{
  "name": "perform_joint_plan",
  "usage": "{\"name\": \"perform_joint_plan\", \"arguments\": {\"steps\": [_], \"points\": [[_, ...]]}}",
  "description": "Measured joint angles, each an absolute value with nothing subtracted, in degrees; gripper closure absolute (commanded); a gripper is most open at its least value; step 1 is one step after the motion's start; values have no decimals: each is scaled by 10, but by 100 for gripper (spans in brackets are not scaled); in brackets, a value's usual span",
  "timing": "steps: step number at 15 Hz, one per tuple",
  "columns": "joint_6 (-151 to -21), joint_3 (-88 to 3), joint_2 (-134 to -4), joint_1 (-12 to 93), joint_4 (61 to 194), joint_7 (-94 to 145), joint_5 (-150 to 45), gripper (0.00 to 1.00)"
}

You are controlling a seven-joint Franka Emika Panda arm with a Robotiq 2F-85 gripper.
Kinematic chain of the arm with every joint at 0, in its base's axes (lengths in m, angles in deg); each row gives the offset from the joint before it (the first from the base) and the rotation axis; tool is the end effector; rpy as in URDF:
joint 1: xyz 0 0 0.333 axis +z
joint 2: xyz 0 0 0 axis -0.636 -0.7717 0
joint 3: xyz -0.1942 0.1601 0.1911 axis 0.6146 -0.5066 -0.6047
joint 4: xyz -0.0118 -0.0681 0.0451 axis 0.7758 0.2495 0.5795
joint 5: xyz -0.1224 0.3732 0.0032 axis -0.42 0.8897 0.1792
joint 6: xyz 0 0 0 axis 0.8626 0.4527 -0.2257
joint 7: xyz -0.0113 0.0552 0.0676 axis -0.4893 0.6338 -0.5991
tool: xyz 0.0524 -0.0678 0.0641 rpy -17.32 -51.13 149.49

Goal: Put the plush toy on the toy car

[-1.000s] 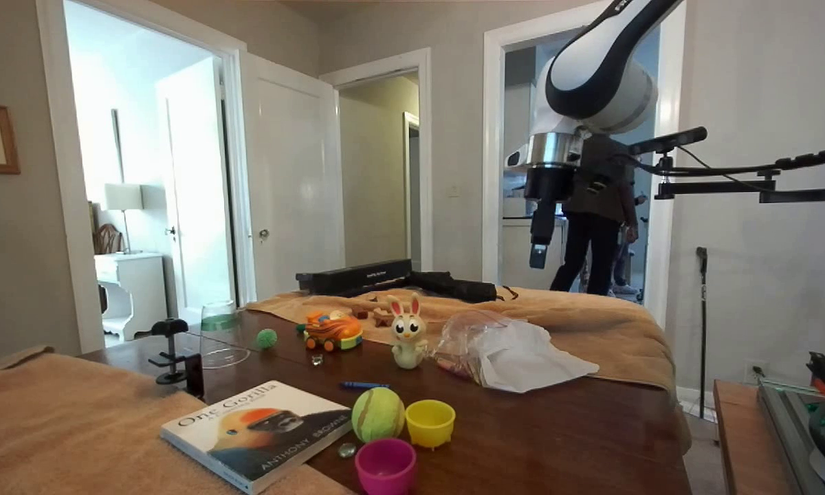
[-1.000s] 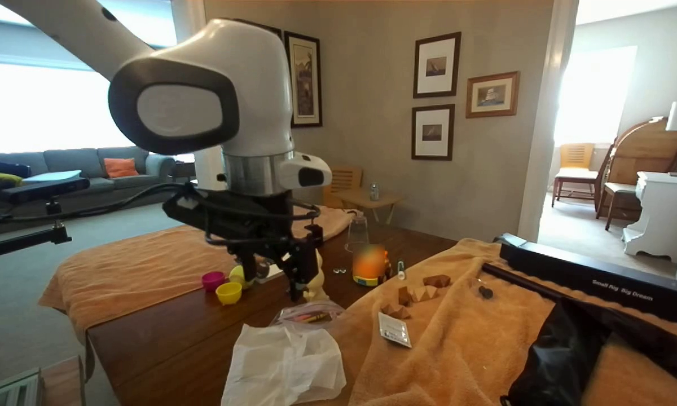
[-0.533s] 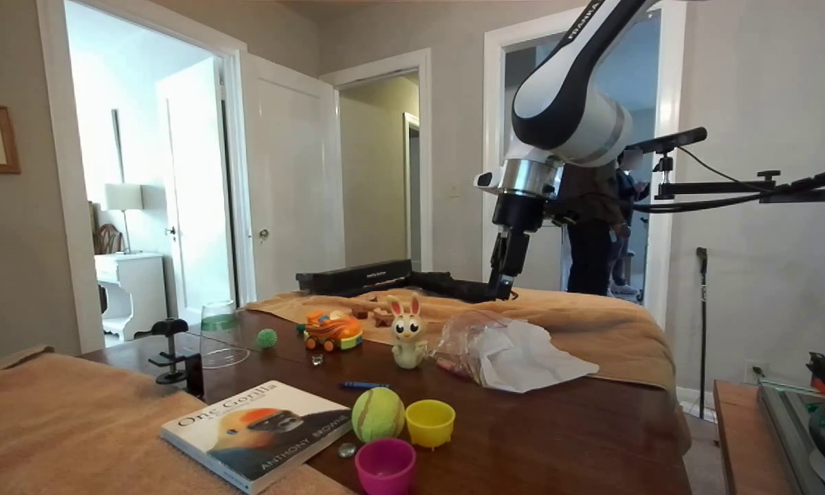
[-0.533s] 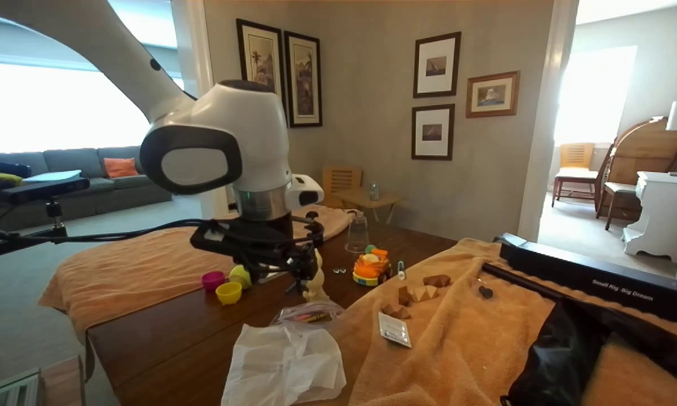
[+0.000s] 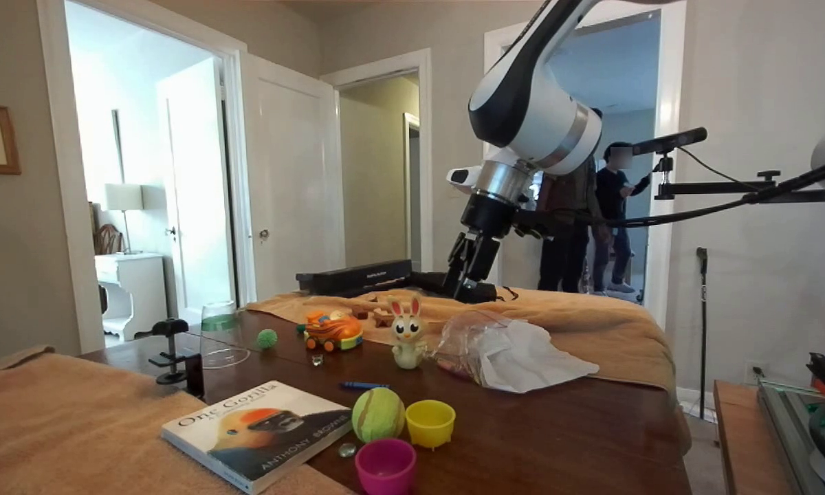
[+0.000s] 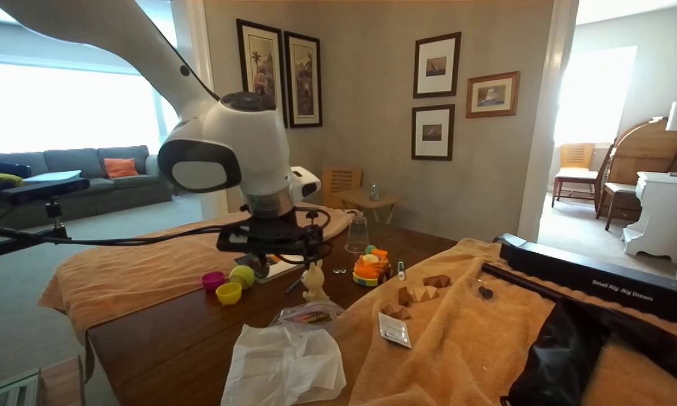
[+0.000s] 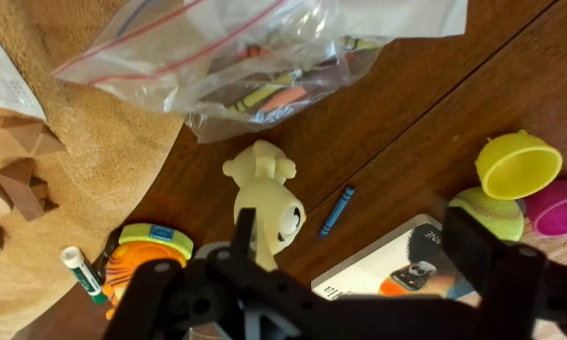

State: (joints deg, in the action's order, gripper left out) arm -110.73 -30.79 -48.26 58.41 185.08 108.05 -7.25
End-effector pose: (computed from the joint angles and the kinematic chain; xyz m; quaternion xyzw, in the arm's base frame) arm 0.4460 -0.0051 0.2944 -0.9099 -0.3596 -0.1934 0.0738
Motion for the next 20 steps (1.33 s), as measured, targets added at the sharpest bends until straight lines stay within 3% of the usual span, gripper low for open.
{"name": "perform_joint_plan", "arguments": {"steps": [7, 20], "points": [[-1107, -307, -563, 589, 1773, 1289, 108, 0], [-1107, -310, -597, 588, 1752, 1309, 126, 0]]}}
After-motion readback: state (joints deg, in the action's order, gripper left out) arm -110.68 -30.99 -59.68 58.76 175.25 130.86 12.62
